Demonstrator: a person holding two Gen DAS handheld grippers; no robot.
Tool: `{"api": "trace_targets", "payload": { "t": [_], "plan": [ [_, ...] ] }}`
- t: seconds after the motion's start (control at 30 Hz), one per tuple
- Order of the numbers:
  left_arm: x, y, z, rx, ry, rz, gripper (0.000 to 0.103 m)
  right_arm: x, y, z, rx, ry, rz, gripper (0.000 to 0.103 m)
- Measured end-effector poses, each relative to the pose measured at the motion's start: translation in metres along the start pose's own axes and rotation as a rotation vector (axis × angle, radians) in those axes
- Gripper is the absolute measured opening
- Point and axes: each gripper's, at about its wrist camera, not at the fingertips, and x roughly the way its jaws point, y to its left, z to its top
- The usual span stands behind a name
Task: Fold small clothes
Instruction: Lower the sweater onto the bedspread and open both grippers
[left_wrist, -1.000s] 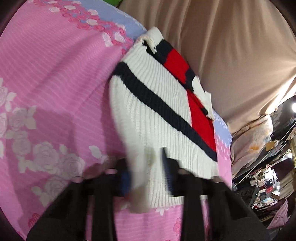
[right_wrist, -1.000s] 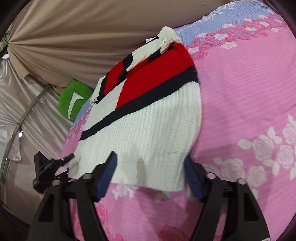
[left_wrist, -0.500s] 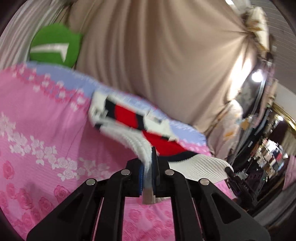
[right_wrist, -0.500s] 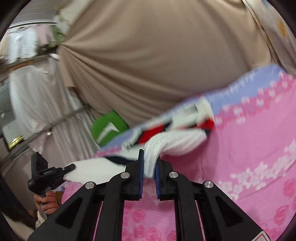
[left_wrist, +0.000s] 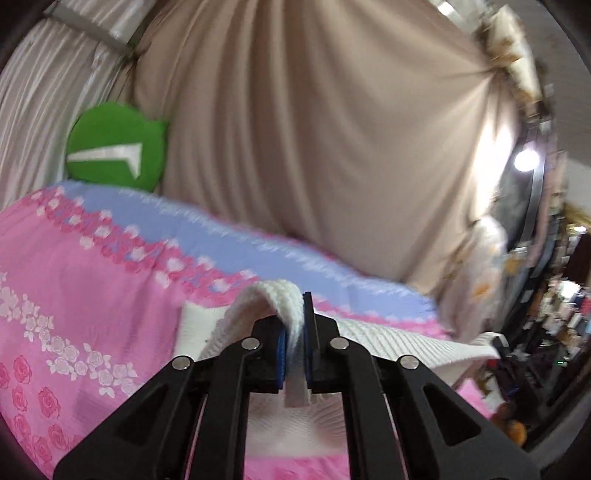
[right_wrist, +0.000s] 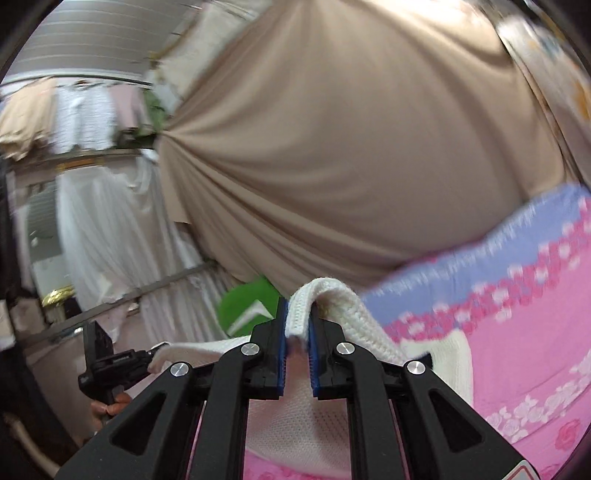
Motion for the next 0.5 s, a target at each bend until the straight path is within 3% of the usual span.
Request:
{"api": "trace_targets", "payload": {
  "t": [0.17,0.27,0.4,0.5],
  "plan": [
    [0.133,0.028,-0.007,-0.012,0.198,0.177,0.006,0.104,-0.067,-0.003,0.108,0.178,-0.172,0.009],
    [0.196,0.044,-0.018,-0.020,0.296,0.246,0.007,0.160,-0.108,-0.016,0.150,0.284,-0.273,0.009],
    [0.231,0.070,-0.042,-0.043,0.353,0.250,0.013,0.199,-0.141,-0.040,0.173,0.393,-0.350,0.011],
    [0.226,0.070,-0.049,-0.016,0.305,0.225,0.018,0.189,-0.134,-0.037,0.137,0.320,-0.342,0.020]
  ]
}}
